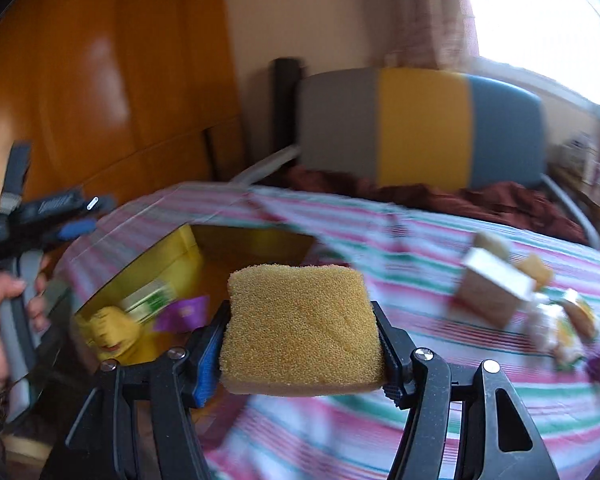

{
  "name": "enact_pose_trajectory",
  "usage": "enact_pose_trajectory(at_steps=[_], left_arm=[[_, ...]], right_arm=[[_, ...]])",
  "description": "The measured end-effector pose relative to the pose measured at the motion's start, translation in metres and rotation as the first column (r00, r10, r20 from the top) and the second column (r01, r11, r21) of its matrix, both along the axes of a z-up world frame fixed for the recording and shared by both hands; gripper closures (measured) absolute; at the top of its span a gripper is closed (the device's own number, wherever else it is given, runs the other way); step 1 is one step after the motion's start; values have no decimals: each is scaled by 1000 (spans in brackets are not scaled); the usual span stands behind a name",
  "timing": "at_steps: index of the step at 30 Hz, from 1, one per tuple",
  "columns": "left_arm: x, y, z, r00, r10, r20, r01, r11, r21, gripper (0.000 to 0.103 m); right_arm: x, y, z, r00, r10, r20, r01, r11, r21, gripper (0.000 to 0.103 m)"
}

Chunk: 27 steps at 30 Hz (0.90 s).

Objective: Organize objects
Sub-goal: 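Carry the purple packet with the left tool and foam sponge with the right to the tray, then open both tools to drop the packet and foam sponge into the tray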

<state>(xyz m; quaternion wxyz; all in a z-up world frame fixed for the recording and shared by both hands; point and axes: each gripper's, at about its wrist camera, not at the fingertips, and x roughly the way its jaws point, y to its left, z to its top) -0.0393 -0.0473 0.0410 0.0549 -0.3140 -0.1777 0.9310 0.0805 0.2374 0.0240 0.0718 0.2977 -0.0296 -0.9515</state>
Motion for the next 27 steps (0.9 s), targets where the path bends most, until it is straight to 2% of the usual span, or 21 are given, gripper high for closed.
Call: enact_pose_trajectory(at_steps=[6,12,14,20,23,25,27], left_arm=[[0,-6,3,1000,6,8,-6,1000,19,40],[2,-10,9,1000,9,-4,-9,999,41,40],[2,-9,10,1000,9,-5,-8,999,41,40],[2,-9,9,1000,6,2,-6,999,46,40],[2,-10,9,1000,9,5,-10,999,49,40],[2,-10,8,1000,12,7,-12,999,52,40],[3,-9,8,1000,13,6,-13,998,54,40]], right_arm=[[-30,-63,-25,980,141,143,-138,990,-32,39],[-51,-96,-50,953,179,247,-169,984,-60,38],[-56,-101,-58,942,190,276,-169,981,-97,37],[-63,-115,-72,928,213,304,-172,972,-158,35],[-64,-121,-71,921,246,302,-188,960,-209,24],[-59,-119,-67,931,230,282,-178,964,-199,15],[-54,-112,-62,941,218,258,-169,966,-198,14]])
